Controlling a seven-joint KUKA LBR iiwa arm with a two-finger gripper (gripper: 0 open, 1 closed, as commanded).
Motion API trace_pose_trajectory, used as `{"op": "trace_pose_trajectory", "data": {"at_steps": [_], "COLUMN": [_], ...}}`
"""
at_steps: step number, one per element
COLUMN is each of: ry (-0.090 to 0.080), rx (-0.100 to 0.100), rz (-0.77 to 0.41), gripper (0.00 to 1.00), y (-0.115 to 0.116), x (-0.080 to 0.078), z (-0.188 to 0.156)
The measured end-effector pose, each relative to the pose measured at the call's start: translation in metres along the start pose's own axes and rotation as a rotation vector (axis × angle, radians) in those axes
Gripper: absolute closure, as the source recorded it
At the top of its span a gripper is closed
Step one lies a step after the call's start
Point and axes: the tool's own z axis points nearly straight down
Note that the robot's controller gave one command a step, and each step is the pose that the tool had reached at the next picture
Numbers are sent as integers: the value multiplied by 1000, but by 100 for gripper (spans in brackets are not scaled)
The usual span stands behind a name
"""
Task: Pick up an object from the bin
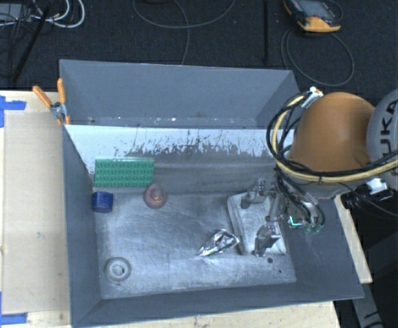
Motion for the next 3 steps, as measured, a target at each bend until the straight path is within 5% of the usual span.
{"op": "trace_pose_trajectory", "data": {"at_steps": [1,2,3], "ry": [-19,-1,2], "rx": [1,0,0], "rz": [-18,-9,-170], "gripper": [0,0,0], "y": [4,28,-12], "x": [2,-30,1], "z": [-165,-57,73]}}
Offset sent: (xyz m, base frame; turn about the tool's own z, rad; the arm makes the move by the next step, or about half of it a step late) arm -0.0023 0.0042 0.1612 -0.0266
